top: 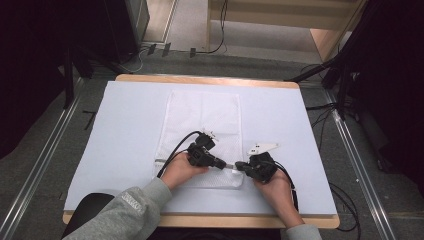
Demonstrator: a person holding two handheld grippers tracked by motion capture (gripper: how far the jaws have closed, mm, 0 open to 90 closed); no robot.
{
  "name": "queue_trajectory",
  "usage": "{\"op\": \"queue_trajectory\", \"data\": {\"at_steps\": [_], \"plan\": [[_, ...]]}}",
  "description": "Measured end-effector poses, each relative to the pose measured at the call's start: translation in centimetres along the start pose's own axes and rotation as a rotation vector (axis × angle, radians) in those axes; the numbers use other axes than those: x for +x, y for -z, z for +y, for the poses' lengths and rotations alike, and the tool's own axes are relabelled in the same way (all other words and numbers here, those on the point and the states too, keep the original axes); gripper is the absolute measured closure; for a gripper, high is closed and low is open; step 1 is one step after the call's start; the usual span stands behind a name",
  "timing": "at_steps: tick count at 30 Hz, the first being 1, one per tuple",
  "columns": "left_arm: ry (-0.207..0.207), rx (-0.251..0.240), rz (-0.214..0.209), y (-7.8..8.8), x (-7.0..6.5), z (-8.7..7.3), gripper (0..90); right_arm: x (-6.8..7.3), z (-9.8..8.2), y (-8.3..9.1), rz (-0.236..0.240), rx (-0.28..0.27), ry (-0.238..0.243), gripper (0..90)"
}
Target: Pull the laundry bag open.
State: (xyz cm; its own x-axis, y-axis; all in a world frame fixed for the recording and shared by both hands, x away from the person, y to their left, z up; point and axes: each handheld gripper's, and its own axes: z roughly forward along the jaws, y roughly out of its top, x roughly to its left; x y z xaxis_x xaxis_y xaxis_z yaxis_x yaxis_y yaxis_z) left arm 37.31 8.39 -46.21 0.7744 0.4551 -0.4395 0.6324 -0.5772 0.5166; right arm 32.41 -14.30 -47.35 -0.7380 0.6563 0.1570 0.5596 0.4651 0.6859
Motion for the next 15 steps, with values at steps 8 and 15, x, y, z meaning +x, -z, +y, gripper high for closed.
{"op": "queue_trajectory", "data": {"at_steps": [8, 15], "plan": [[0.020, 0.011, -0.017, 0.9, 0.4, -0.1, 88.1, 0.0, 0.0, 0.0, 0.000, 0.001, 0.007, 90.0], [0.050, 0.012, -0.024, 1.7, 0.9, -0.3, 88.2, -0.1, 0.0, 0.1, 0.005, 0.001, 0.002, 90.0]]}}
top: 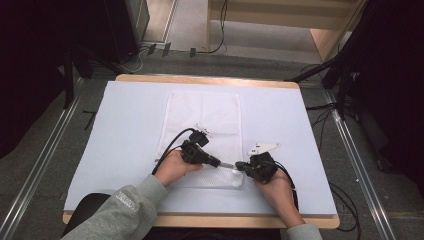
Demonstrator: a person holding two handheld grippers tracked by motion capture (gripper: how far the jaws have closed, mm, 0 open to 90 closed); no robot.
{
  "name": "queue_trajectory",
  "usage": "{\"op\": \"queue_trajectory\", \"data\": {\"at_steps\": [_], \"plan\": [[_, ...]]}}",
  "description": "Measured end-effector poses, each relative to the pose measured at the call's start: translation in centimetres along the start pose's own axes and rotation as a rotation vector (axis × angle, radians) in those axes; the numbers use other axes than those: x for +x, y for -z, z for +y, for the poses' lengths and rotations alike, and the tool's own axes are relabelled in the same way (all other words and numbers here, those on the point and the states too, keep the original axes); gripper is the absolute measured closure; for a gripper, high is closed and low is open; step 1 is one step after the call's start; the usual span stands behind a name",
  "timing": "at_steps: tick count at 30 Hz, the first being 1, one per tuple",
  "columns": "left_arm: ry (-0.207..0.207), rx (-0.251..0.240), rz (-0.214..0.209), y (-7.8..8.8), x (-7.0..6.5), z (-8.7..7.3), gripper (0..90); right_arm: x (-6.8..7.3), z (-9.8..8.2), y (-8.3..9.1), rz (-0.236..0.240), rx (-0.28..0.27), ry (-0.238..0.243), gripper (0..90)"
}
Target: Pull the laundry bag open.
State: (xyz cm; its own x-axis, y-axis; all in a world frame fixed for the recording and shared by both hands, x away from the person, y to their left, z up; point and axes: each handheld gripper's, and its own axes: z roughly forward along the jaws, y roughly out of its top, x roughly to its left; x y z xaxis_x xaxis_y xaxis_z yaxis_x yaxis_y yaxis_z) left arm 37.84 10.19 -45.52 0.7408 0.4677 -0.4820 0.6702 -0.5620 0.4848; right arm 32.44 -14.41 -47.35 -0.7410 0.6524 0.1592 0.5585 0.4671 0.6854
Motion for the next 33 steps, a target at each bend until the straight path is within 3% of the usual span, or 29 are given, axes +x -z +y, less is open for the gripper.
{"op": "queue_trajectory", "data": {"at_steps": [7, 24, 27, 29, 33], "plan": [[0.002, -0.002, 0.006, 0.9, 0.4, -0.2, 88.1, -0.1, 0.0, 0.0, 0.009, 0.002, 0.000, 90.0], [0.011, 0.012, 0.003, 1.4, 0.5, -0.5, 88.1, -0.1, -0.1, 0.0, 0.009, -0.003, 0.001, 90.0], [0.016, 0.010, 0.018, 1.6, 0.7, -0.6, 88.1, -0.1, -0.1, 0.0, 0.009, -0.004, 0.000, 90.0], [0.029, 0.003, -0.001, 1.8, 0.8, -0.7, 88.1, -0.1, -0.1, 0.0, 0.010, -0.003, 0.000, 90.0], [0.018, 0.002, 0.008, 1.9, 0.7, -0.8, 88.1, -0.2, 0.0, 0.0, 0.014, -0.004, 0.002, 90.0]]}}
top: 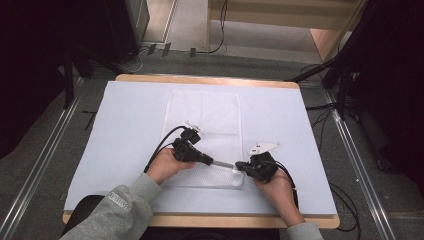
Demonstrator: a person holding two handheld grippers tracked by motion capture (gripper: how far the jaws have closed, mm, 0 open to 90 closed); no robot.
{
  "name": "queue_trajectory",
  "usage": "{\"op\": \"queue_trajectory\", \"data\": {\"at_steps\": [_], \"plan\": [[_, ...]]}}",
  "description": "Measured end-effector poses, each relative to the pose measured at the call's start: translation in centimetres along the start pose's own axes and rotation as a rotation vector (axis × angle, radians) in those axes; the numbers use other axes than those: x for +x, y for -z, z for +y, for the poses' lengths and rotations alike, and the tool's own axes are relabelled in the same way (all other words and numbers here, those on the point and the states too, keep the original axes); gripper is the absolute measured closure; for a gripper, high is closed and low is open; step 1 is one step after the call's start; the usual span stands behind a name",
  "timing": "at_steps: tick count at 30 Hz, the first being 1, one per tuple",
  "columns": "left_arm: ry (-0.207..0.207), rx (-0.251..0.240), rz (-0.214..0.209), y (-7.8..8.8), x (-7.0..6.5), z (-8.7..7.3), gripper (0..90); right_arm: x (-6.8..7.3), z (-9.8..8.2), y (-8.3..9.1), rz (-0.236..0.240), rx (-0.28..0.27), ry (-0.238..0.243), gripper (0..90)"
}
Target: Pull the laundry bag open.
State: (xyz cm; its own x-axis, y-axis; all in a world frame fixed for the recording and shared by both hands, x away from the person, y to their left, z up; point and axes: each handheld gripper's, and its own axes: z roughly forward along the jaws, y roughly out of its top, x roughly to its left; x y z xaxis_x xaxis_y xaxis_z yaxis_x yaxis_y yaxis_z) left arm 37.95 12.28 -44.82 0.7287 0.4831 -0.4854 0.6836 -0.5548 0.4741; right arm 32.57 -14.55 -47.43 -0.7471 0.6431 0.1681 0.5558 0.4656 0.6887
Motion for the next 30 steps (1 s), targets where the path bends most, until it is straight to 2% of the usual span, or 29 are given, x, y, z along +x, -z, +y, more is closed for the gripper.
{"op": "queue_trajectory", "data": {"at_steps": [2, 4, 6, 9, 13, 17, 25, 30], "plan": [[0.001, 0.002, -0.001, 0.0, 0.0, -0.1, 88.1, 0.0, 0.0, 0.0, 0.001, 0.003, 0.000, 90.0], [-0.004, 0.011, 0.016, 0.1, 0.1, -0.1, 88.1, 0.0, 0.0, 0.0, 0.001, 0.003, -0.001, 90.0], [0.017, 0.002, 0.010, 0.4, 0.3, -0.3, 88.1, -0.1, 0.0, 0.0, 0.004, 0.001, 0.004, 90.0], [0.023, -0.006, 0.003, 0.8, 0.5, -0.4, 88.1, -0.1, 0.1, 0.0, 0.004, 0.003, 0.005, 90.0], [0.013, 0.008, 0.026, 1.2, 0.3, -0.8, 88.1, -0.1, 0.1, 0.0, 0.005, 0.004, 0.002, 90.0], [0.037, -0.009, 0.016, 2.3, 0.9, -1.3, 88.1, -0.1, 0.1, 0.0, 0.005, 0.005, 0.007, 90.0], [0.048, -0.010, 0.030, 3.3, 1.4, -1.9, 88.1, -0.1, 0.1, 0.0, 0.003, 0.009, 0.011, 90.0], [0.058, -0.012, 0.020, 4.0, 1.8, -2.4, 88.1, -0.1, 0.1, 0.0, 0.006, 0.004, 0.006, 90.0]]}}
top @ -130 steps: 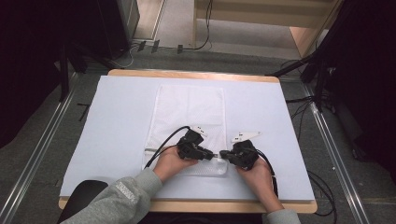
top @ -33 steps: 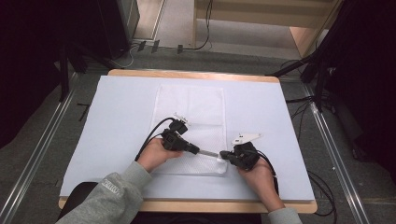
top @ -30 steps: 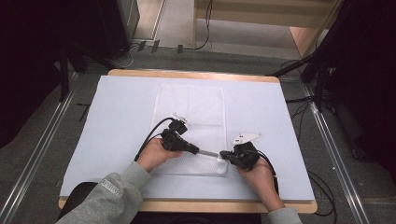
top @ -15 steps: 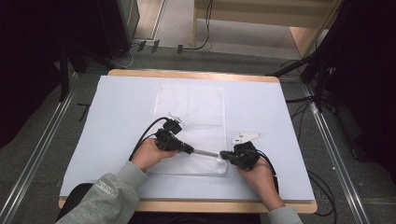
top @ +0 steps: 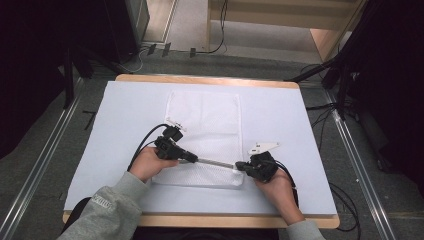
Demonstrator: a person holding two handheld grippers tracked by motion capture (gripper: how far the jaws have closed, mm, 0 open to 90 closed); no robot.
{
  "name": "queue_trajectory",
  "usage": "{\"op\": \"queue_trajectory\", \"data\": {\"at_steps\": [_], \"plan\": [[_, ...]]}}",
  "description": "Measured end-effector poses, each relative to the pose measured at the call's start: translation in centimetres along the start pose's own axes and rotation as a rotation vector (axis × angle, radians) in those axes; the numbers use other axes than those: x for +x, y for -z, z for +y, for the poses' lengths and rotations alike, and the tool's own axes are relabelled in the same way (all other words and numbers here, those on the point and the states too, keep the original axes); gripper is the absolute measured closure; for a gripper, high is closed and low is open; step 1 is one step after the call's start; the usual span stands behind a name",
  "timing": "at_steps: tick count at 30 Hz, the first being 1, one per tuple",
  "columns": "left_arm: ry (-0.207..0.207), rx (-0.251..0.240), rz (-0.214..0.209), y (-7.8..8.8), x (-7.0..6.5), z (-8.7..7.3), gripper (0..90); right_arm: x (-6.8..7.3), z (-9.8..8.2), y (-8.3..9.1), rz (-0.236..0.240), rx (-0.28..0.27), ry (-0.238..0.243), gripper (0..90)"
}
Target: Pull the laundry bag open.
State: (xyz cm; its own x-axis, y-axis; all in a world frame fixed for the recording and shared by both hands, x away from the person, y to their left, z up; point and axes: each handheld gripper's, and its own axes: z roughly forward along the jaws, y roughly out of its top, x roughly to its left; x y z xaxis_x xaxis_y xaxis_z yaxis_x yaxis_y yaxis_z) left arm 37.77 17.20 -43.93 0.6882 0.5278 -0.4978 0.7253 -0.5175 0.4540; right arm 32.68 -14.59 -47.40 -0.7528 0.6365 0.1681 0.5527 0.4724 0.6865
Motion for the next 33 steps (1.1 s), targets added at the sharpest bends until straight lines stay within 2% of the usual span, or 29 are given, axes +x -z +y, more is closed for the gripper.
{"op": "queue_trajectory", "data": {"at_steps": [7, 22, 33], "plan": [[0.003, 0.005, 0.021, 0.7, 0.5, -0.6, 88.1, 0.0, 0.0, 0.0, 0.000, -0.001, 0.003, 90.0], [0.020, -0.026, 0.013, 3.0, 1.5, -2.2, 88.0, 0.0, 0.0, 0.0, 0.002, -0.001, -0.009, 90.0], [0.018, -0.026, 0.014, 3.2, 1.6, -2.3, 88.0, -0.1, -0.1, 0.0, 0.005, -0.005, -0.008, 90.0]]}}
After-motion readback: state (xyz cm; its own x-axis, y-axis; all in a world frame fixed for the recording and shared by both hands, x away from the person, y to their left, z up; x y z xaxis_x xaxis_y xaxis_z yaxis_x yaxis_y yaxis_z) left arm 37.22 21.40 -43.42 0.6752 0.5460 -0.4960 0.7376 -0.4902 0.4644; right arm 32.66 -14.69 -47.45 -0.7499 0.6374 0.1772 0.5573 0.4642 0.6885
